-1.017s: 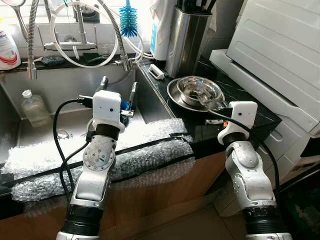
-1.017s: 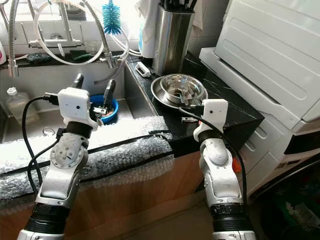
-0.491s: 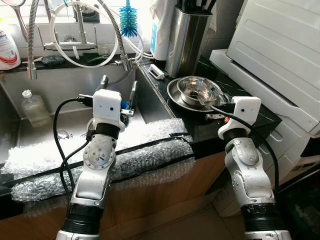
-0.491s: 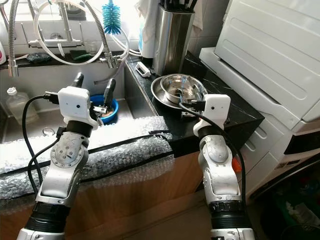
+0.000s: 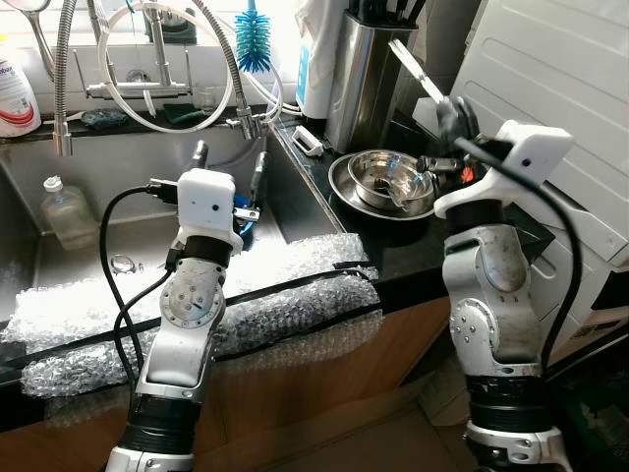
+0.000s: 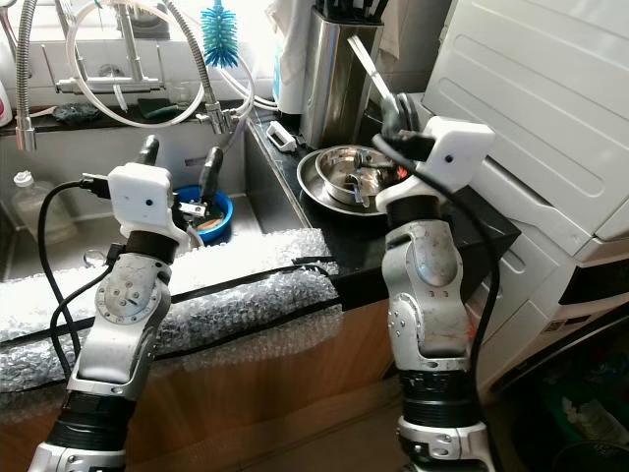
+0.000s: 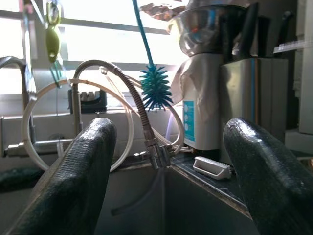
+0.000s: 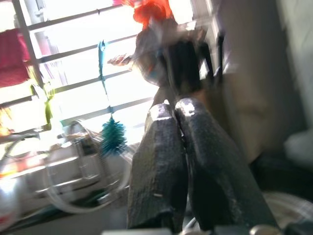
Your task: Kitchen organization
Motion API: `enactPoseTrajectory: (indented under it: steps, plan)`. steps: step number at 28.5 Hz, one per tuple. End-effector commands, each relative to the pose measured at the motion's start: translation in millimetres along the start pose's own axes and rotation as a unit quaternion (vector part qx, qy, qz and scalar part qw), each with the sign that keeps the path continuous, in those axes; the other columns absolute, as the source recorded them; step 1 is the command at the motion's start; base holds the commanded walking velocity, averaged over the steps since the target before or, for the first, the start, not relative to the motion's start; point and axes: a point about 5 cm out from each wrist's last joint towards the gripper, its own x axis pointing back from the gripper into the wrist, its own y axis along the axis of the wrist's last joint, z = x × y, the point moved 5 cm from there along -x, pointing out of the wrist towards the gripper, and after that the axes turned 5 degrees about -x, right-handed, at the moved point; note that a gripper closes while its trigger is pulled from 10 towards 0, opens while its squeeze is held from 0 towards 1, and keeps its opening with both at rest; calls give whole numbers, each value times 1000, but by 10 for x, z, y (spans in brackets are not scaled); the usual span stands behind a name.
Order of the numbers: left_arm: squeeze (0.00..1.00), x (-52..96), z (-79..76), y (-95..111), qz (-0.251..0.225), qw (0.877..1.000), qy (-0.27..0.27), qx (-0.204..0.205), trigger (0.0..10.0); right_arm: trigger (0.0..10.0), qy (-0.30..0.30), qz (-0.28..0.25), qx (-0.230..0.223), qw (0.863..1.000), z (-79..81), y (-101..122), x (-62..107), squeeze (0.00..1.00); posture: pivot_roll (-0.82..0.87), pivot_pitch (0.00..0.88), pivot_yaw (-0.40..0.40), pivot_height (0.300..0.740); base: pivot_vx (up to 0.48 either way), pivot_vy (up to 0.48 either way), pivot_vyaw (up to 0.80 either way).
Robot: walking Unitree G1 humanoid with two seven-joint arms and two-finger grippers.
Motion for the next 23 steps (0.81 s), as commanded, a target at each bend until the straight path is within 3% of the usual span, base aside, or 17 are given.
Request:
enactPoseTrajectory:
  steps: [1, 4, 5, 8, 9, 10, 13, 16, 18, 19, 20, 23]
  plan:
    - [0, -46, 38, 25, 2, 1000, 10, 17, 10000, 10000, 7, 3, -33, 999, -7, 19, 14, 0, 10, 0, -112, 740, 0, 0, 0]
    - [0, -60, 236, -25, 24, 995, 46, 85, 10000, 10000, 15, 15, -144, 989, 1, -56, 100, 0, 12, 0, -107, 740, 0, 0, 0]
    - [0, -60, 236, -25, 24, 995, 46, 85, 10000, 10000, 15, 15, -144, 989, 1, -56, 100, 0, 12, 0, -107, 740, 0, 0, 0]
    - [0, -55, 370, -114, 47, 986, 66, 144, 10000, 10000, 23, 27, -206, 978, -17, -122, 183, 0, 11, 0, -102, 740, 0, 0, 0]
    - [0, -44, 401, -158, 58, 979, 66, 181, 10000, 10000, 31, 34, -228, 973, -9, -161, 230, 0, 10, 0, -99, 740, 0, 0, 0]
    - [0, -22, 401, -195, 67, 971, 60, 220, 10000, 10000, 36, 40, -240, 969, -1, -195, 271, 0, 9, 0, -97, 740, 0, 0, 0]
    - [0, 22, 400, -241, 78, 960, 51, 264, 10000, 10000, 45, 46, -268, 961, 9, -225, 328, 0, 9, 0, -94, 740, 0, 0, 0]
    - [0, 85, 393, -198, 71, 936, 19, 345, 10000, 10000, 66, 57, -331, 939, 43, -255, 461, 0, 11, 0, -92, 740, 0, 0, 0]
    - [0, 88, 389, -160, 65, 929, 7, 364, 10000, 10000, 77, 63, -347, 933, 68, -265, 508, 0, 12, 0, -93, 740, 0, 0, 0]
    - [0, 91, 340, -78, 52, 910, -21, 411, 10000, 10000, 103, 83, -364, 922, 138, -309, 617, 0, 14, 0, -93, 740, 0, 0, 0]
    - [0, 97, 307, -49, 49, 903, -33, 427, 10000, 10000, 111, 93, -368, 918, 164, -338, 663, 0, 12, 0, -91, 740, 0, 0, 0]
    - [0, 115, 219, -34, 53, 896, -51, 439, 10000, 10000, 113, 108, -374, 914, 177, -398, 735, 0, 12, 0, -90, 740, 0, 0, 0]
